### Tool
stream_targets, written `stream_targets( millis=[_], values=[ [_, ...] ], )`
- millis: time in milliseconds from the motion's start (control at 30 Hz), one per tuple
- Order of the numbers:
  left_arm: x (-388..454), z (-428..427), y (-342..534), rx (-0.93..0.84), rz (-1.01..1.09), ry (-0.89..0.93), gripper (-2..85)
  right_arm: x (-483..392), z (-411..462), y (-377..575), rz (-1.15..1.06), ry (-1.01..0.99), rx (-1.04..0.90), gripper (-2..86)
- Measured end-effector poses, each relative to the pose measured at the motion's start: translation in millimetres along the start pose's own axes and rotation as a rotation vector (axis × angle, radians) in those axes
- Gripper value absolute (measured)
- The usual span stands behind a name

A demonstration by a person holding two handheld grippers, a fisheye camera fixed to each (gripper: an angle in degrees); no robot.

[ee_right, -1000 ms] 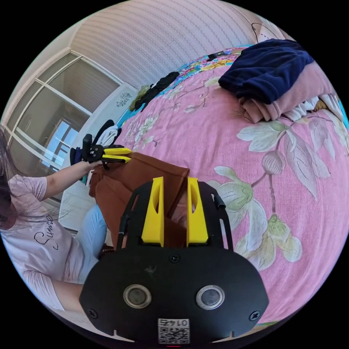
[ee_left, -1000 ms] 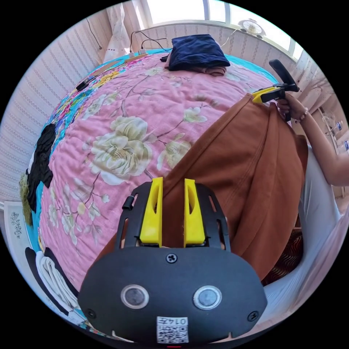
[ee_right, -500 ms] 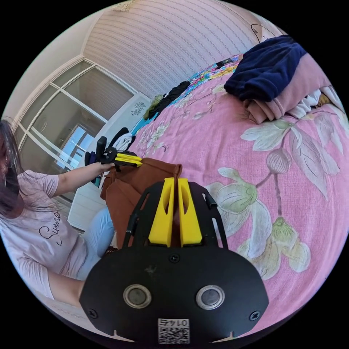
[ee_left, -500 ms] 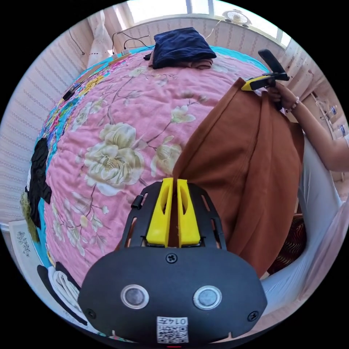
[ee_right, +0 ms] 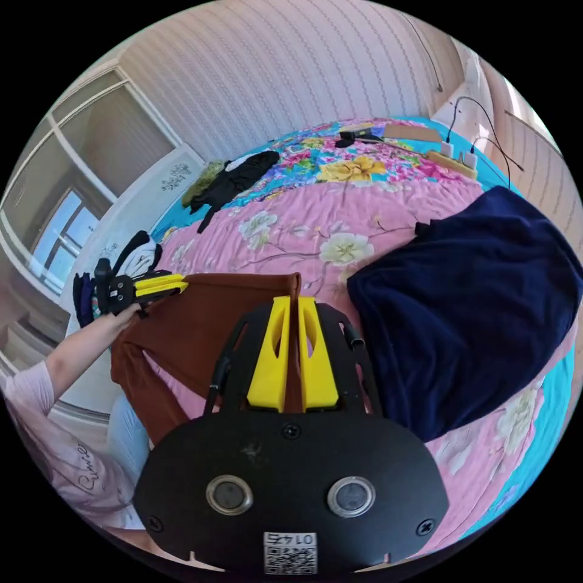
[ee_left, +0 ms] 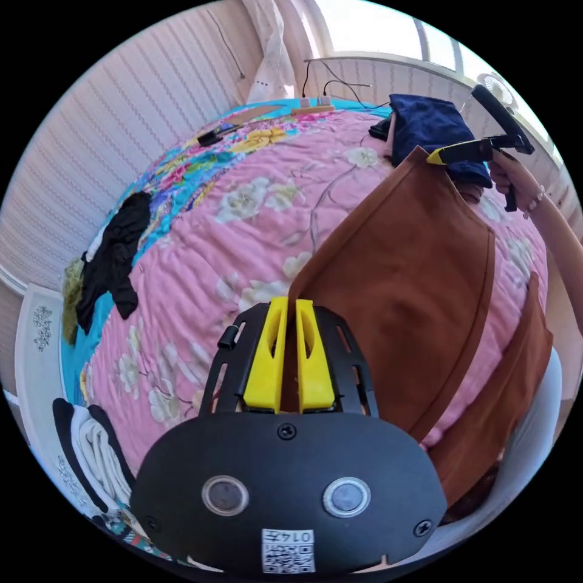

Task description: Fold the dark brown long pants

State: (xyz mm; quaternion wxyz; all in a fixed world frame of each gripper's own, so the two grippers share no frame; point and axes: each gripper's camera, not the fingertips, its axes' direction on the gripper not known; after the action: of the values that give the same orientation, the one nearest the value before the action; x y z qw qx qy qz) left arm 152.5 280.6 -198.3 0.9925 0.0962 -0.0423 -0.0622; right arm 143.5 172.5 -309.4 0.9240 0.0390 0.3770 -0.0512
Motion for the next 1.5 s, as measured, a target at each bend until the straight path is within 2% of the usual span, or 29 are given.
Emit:
stream_targets(
  millis=[67, 133, 233, 400, 533, 600, 667, 733, 867, 933, 1133, 1200, 1267, 1433, 1500],
  values=[
    [-0.4, 8.9, 8.4, 0.031, -0.012, -0.001, 0.6, 8.4, 17.0, 12.8, 0.081, 0.005, -0.032, 3.7],
    [-5.4, 2.4, 8.5, 0.021, -0.019, 0.020, 0.8, 8.4, 4.0, 48.5, 0.063, -0.002, 0.049, 5.3],
    [-11.1, -35.1, 22.8, 0.096, -0.002, 0.035, 1.2, 5.6, -36.7, 109.0, 0.024, -0.018, 0.124, 6.7],
    [27.9, -110.7, 87.4, 0.204, 0.187, 0.002, 1.7, -6.8, -79.4, 221.2, 0.057, -0.026, 0.064, 7.5],
    [81.4, -127.2, 155.8, 0.158, 0.216, 0.269, 3.0, -11.4, -93.8, 281.6, 0.161, -0.059, 0.048, 8.1],
    [98.6, -121.6, 174.6, 0.125, 0.209, 0.268, 4.4, -13.3, -96.5, 288.3, 0.196, -0.115, 0.080, 8.2],
    [105.3, -105.4, 190.7, 0.079, 0.159, 0.189, 6.1, -17.5, -96.6, 286.0, 0.211, -0.149, 0.118, 8.3],
    [102.6, -89.6, 197.7, 0.014, 0.128, 0.216, 6.7, -23.5, -87.9, 274.5, 0.208, -0.089, 0.096, 7.6],
    [95.7, -99.4, 211.4, 0.037, 0.112, 0.269, 3.6, -33.9, -89.3, 258.8, 0.186, -0.102, 0.068, 3.3],
    [96.3, -114.5, 212.8, 0.055, 0.142, 0.213, 0.1, -49.1, -107.8, 247.9, 0.137, -0.086, 0.100, 2.1],
    [70.8, -141.2, 217.4, 0.125, 0.091, 0.113, -0.9, -73.7, -124.3, 193.3, 0.094, -0.048, 0.146, 1.3],
    [67.4, -136.3, 222.6, 0.103, 0.099, 0.102, -1.0, -76.6, -107.2, 172.3, 0.112, 0.001, 0.092, 1.4],
    [63.8, -134.1, 237.4, 0.129, 0.088, 0.100, -1.0, -76.2, -72.7, 154.5, 0.133, 0.064, -0.051, 1.5],
    [35.9, -184.6, 270.0, 0.192, -0.005, 0.157, -0.9, -80.8, -87.0, 159.6, 0.230, -0.101, 0.090, 2.6],
    [25.0, -219.6, 295.4, 0.267, -0.045, 0.160, -0.9, -97.4, -108.7, 168.1, 0.230, -0.078, 0.126, 3.6]
  ],
)
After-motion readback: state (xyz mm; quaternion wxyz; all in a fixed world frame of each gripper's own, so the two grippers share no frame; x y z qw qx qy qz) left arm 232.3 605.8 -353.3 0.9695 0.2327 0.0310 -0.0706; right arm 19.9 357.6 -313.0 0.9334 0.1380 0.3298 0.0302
